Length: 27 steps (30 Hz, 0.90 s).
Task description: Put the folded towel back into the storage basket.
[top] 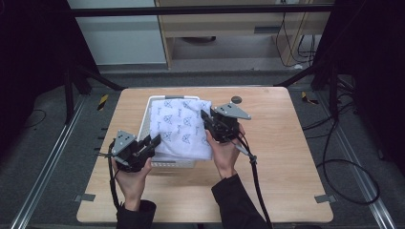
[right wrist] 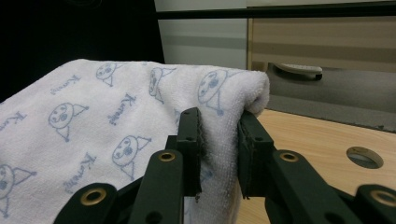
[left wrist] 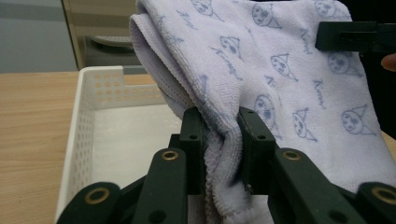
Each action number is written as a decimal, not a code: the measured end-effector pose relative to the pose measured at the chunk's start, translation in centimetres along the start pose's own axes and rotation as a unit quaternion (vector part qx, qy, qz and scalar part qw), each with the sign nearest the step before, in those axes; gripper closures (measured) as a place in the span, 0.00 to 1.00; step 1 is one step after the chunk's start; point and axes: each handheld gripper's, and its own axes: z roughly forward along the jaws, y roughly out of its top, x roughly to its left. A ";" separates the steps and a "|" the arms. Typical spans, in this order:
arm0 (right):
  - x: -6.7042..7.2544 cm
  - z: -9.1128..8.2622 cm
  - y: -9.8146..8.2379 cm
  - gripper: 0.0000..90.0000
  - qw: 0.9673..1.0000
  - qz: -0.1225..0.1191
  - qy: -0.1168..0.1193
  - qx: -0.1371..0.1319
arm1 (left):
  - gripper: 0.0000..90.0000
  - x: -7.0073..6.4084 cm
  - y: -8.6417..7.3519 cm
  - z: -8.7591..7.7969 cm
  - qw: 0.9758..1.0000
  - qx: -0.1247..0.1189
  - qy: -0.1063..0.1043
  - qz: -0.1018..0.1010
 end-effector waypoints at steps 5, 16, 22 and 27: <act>0.8 1.0 0.2 0.82 1.000 -0.005 0.004 -0.001 | 0.81 1.2 0.0 0.0 1.000 0.001 0.009 -0.006; 1.9 3.0 0.2 0.82 1.000 -0.004 0.015 0.004 | 0.81 3.0 0.2 -0.1 0.999 0.004 0.031 -0.010; 2.5 4.0 0.3 0.82 1.000 -0.011 0.015 0.005 | 0.81 3.9 0.1 0.3 0.999 0.005 0.043 -0.013; 2.8 5.2 -0.1 0.82 1.000 -0.010 0.017 0.009 | 0.81 4.6 -0.1 0.6 0.998 0.009 0.052 -0.015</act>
